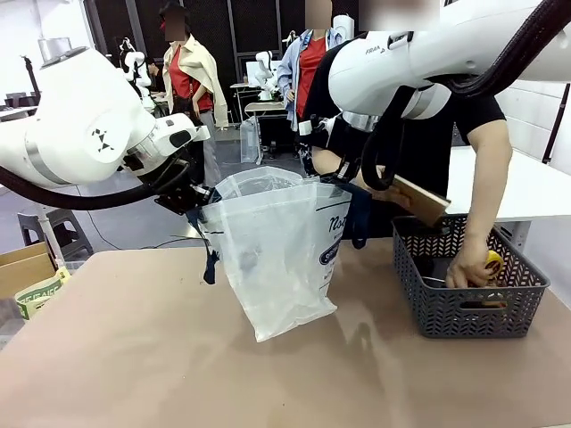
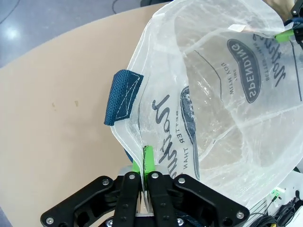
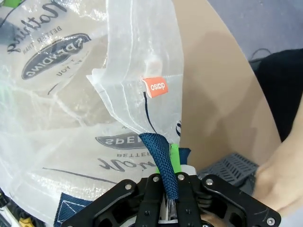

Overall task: Transfer purchased items from the store into the shopping bag.
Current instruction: Open the Reusable shopping bag in the center of the table, then move the Reusable shopping bag to the right side of the table.

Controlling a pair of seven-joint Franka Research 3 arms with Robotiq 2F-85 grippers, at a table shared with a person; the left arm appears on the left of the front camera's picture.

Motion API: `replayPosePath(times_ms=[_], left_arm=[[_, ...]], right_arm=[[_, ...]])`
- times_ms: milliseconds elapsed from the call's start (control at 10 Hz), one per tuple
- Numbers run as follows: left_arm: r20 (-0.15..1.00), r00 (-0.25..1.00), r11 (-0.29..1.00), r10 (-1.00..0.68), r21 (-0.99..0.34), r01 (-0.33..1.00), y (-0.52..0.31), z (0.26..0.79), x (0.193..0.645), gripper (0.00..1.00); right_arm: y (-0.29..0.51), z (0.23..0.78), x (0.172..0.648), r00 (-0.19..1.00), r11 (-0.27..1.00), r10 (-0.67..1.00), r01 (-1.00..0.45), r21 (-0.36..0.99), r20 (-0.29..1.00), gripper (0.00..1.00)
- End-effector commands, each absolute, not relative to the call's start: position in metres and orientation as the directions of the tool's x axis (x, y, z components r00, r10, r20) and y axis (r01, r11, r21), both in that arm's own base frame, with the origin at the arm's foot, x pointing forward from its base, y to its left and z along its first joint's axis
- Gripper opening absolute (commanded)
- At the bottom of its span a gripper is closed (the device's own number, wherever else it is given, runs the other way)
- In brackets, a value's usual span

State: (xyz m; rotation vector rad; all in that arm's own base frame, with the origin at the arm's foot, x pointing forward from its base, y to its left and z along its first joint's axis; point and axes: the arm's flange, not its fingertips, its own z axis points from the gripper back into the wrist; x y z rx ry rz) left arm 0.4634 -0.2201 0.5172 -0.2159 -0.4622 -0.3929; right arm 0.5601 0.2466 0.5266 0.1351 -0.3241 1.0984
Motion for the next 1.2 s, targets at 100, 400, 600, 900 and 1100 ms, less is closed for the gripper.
replayPosePath(times_ms=[100, 400, 600, 900, 1100], left_arm=[[0.478, 0.821, 0.905, -0.312, -0.113, 0.410, -0.2167, 0.5180, 0.4638, 0.00], [0.478, 0.821, 0.905, -0.312, -0.113, 0.410, -0.2167, 0.5180, 0.4638, 0.00], [0.478, 0.821, 0.905, -0.312, -0.113, 0.410, -0.2167, 0.5180, 0.4638, 0.00], [0.478, 0.821, 0.905, -0.312, -0.113, 0.410, -0.2167, 0.5180, 0.4638, 0.00], [0.478, 0.821, 0.905, -0.312, -0.113, 0.410, -0.2167, 0.5180, 0.4638, 0.00]], right_arm=[[0.2441, 0.5253, 0.5606, 0.417, 0.455, 0.851, -0.889, -0.050, 0.318, 0.00], [0.2441, 0.5253, 0.5606, 0.417, 0.455, 0.851, -0.889, -0.050, 0.318, 0.00], [0.2441, 0.5253, 0.5606, 0.417, 0.455, 0.851, -0.889, -0.050, 0.318, 0.00], [0.2441, 0.5253, 0.5606, 0.417, 0.455, 0.851, -0.889, -0.050, 0.318, 0.00], [0.2441, 0.5253, 0.5606, 0.417, 0.455, 0.851, -0.889, -0.050, 0.318, 0.00]])
